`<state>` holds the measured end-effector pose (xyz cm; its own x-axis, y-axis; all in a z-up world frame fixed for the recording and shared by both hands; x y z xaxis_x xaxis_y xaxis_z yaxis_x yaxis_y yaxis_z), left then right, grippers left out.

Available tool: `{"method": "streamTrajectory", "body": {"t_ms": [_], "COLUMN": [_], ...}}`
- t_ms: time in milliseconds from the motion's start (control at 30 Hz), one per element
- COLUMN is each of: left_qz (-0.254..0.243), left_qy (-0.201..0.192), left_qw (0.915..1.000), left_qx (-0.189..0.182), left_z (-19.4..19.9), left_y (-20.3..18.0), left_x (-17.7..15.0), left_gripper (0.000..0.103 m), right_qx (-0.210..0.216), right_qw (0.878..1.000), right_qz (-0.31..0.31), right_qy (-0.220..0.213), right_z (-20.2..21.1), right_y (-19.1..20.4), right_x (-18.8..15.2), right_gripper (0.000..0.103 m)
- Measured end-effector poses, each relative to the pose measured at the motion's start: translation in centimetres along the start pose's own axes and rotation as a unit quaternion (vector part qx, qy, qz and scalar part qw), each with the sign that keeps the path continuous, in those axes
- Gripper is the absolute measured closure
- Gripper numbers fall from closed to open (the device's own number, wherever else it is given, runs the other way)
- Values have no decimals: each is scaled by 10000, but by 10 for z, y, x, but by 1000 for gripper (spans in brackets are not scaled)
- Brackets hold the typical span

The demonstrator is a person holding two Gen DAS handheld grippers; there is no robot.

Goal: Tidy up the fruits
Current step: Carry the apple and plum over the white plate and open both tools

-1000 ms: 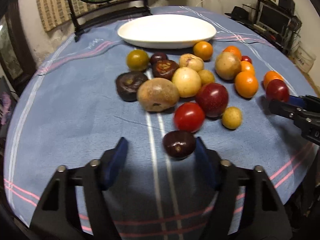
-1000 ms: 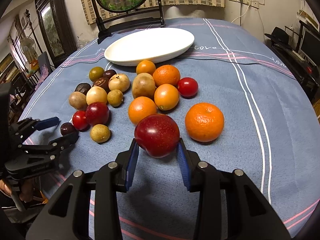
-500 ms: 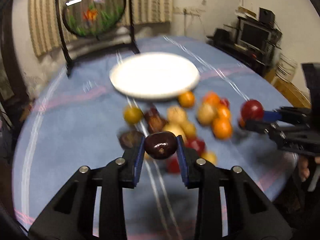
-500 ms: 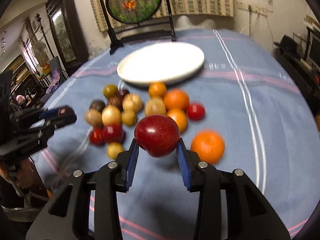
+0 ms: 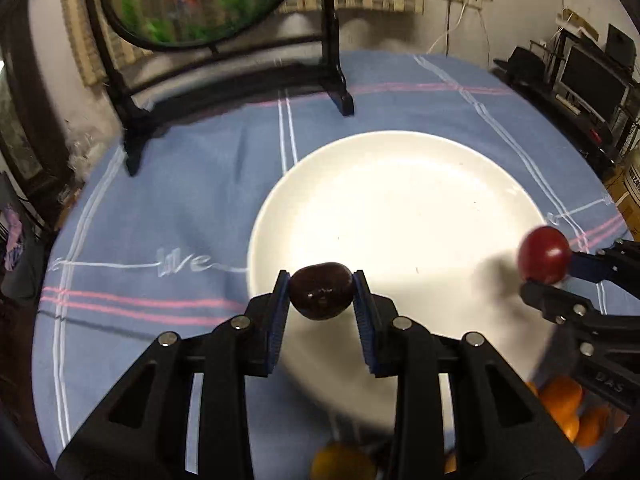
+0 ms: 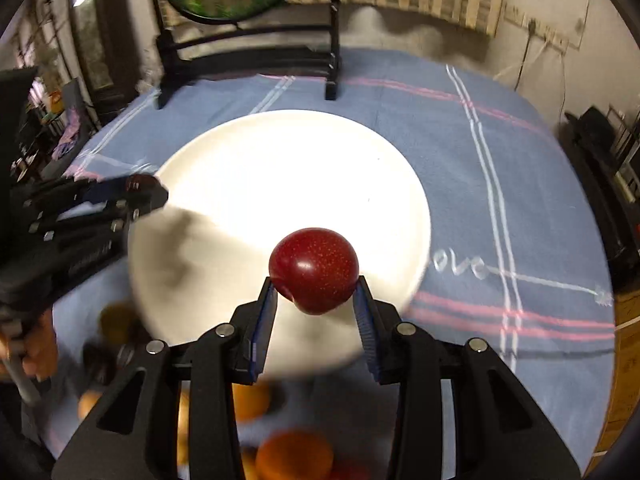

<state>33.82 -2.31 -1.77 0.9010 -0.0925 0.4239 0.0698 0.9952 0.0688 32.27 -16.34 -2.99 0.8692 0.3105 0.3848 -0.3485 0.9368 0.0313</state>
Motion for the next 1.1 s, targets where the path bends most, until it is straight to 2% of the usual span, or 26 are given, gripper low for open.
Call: {"method": "streamTrajectory", "body": {"t_ms": [167,233,333,400,433,467,500,533,600,733,800,967,1100], "left_qz": [-22,46,143,103,117,118,111,129,96,158,238,329,483], "left_qy": [129,258,495,441,468,486,449,281,-37,-290,-417,-629,-682], "left_qw": [9998,9997,9987,9990,9988,9986,9986,9994,9999,9994,9986,9973,9959], "left_qx": [129,16,-32,-65,-78,-185,-267,-140,100,-92,-200,-203,-358], "left_z": [-25,-36,-53,-53,-52,-51,-45,-35,-17,20,41,75,90], "left_y": [-1,2,9,6,5,6,4,4,4,11,18,30,35], "left_x": [30,39,41,40,39,39,39,38,36,23,6,-46,-96], "left_gripper": [71,71,70,69,56,42,22,18,18,14,12,9,8], "right_qx": [6,-58,-119,-114,-158,-171,-151,-99,39,287,456,775,647], "right_qw": [9999,9996,9994,9995,9996,9996,9995,9993,9988,9972,9954,9900,9903], "right_qz": [49,-70,-196,-215,-209,-209,-232,-254,-332,-522,-654,-1000,-928], "right_qy": [151,274,276,185,113,52,-123,-274,-371,-458,-533,-631,-808], "right_z": [-30,-41,-51,-48,-43,-39,-31,-23,-7,26,46,78,92], "right_y": [1,-3,-10,-10,-11,-14,-15,-16,-20,-26,-33,-43,-26], "right_x": [30,39,48,48,48,47,45,44,36,8,-20,-101,-153], "right_gripper": [64,64,63,62,62,50,40,40,40,40,40,39,39]}}
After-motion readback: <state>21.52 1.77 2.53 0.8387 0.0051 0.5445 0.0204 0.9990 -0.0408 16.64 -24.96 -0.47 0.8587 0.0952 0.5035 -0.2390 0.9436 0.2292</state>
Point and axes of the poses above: each gripper's, at about its wrist camera, not at the fingertips, and z roughly against the way its jaws point, y to its left, x to its top, the point moved 3 cm from there along -z, roughly the way its jaws point, and after that the axes turned 11 degrees about y, right-handed, at the moved point
